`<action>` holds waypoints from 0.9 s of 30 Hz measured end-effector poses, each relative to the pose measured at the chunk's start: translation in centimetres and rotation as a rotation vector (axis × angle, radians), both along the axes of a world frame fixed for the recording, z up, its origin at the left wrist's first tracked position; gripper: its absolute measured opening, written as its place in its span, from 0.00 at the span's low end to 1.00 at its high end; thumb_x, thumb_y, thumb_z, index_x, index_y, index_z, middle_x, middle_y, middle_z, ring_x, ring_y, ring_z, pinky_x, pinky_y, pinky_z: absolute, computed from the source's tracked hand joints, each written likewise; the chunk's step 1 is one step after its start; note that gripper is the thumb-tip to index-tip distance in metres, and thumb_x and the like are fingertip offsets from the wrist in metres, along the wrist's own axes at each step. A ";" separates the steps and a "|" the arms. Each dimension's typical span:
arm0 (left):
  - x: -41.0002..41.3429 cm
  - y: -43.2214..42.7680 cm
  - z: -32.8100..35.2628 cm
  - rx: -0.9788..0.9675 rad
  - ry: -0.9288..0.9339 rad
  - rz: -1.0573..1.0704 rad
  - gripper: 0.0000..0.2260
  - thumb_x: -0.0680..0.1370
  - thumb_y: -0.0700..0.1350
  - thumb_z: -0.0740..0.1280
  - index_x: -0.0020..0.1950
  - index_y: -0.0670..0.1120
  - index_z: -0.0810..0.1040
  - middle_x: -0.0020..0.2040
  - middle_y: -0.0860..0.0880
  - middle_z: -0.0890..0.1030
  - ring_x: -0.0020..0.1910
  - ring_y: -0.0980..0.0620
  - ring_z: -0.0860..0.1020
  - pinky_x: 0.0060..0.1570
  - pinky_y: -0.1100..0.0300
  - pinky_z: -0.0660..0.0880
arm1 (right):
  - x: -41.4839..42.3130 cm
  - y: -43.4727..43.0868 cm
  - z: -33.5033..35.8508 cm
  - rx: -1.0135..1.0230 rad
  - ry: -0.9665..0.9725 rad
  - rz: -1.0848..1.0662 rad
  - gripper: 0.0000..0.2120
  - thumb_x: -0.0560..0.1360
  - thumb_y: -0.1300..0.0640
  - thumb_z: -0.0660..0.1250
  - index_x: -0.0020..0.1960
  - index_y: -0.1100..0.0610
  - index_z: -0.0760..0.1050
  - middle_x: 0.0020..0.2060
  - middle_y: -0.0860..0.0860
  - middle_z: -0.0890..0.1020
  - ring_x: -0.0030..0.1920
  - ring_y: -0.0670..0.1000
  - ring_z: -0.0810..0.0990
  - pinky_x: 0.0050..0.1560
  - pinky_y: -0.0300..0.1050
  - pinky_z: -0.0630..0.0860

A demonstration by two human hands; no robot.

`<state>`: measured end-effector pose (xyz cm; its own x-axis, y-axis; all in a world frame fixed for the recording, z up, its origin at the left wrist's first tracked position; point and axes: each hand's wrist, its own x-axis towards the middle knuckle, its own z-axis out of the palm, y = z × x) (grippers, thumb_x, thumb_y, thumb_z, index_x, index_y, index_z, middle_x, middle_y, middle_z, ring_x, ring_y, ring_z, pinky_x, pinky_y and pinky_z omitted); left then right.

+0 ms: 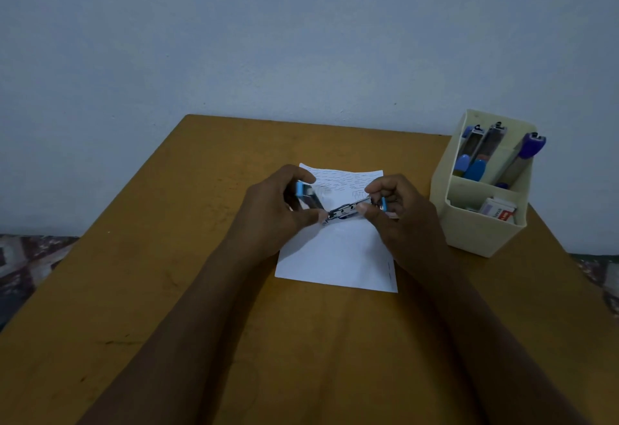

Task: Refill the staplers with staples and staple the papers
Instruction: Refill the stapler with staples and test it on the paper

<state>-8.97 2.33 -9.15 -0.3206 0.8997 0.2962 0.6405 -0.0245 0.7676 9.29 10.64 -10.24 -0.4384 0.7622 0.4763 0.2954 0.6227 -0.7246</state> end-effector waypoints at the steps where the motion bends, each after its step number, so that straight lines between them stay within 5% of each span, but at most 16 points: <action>1: 0.3 0.1 -0.1 0.013 -0.019 -0.027 0.18 0.68 0.47 0.78 0.54 0.53 0.77 0.46 0.57 0.79 0.42 0.58 0.77 0.37 0.69 0.74 | -0.1 -0.1 0.0 -0.001 0.021 0.000 0.11 0.71 0.59 0.71 0.49 0.50 0.72 0.39 0.41 0.76 0.43 0.44 0.77 0.46 0.32 0.74; 8: 1.6 0.8 -1.2 0.010 0.081 -0.153 0.13 0.71 0.49 0.74 0.53 0.47 0.80 0.50 0.55 0.77 0.49 0.58 0.74 0.46 0.63 0.75 | -0.9 -0.5 -0.2 -0.145 0.158 0.028 0.11 0.70 0.59 0.72 0.46 0.50 0.72 0.42 0.44 0.79 0.46 0.41 0.79 0.45 0.27 0.73; 12: 1.7 0.7 -1.3 -0.040 -0.026 -0.220 0.08 0.74 0.48 0.72 0.49 0.46 0.78 0.44 0.51 0.80 0.43 0.59 0.77 0.41 0.69 0.74 | -1.3 -0.7 -0.2 -0.221 0.228 0.085 0.11 0.69 0.58 0.73 0.47 0.50 0.73 0.44 0.49 0.81 0.47 0.46 0.81 0.50 0.37 0.77; 15: 1.2 0.3 -0.9 -0.073 -0.025 -0.223 0.07 0.77 0.48 0.68 0.50 0.47 0.76 0.42 0.52 0.80 0.42 0.57 0.77 0.41 0.65 0.73 | -1.6 -1.0 -0.1 -0.310 0.258 0.076 0.14 0.68 0.47 0.69 0.51 0.50 0.72 0.48 0.50 0.80 0.46 0.49 0.82 0.48 0.46 0.80; 20: -0.5 0.0 -0.1 -0.092 -0.061 -0.173 0.06 0.79 0.48 0.66 0.49 0.46 0.75 0.40 0.48 0.78 0.40 0.49 0.77 0.41 0.51 0.75 | -1.4 -1.2 -0.5 -0.156 -0.218 -0.005 0.10 0.75 0.47 0.65 0.52 0.52 0.74 0.45 0.45 0.80 0.45 0.42 0.77 0.44 0.29 0.71; 24: -1.5 -0.1 0.3 -0.138 -0.058 -0.072 0.10 0.77 0.47 0.68 0.44 0.41 0.73 0.41 0.42 0.79 0.39 0.43 0.75 0.36 0.50 0.71 | -1.3 -1.2 -0.9 0.001 -0.402 -0.043 0.13 0.75 0.49 0.66 0.55 0.55 0.77 0.54 0.49 0.80 0.55 0.47 0.75 0.56 0.37 0.67; 27: -1.9 -0.3 0.6 -0.164 -0.011 0.009 0.10 0.76 0.43 0.68 0.39 0.40 0.71 0.35 0.47 0.76 0.32 0.53 0.69 0.30 0.61 0.65 | -0.9 -0.9 -1.2 0.036 -0.445 -0.094 0.15 0.74 0.48 0.67 0.58 0.54 0.76 0.58 0.49 0.79 0.60 0.49 0.73 0.61 0.40 0.64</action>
<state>-10.92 2.04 -8.56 -0.3310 0.9329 0.1417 0.6317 0.1075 0.7677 8.36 9.75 -11.43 -0.5363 0.7946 0.2847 0.6291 0.6012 -0.4928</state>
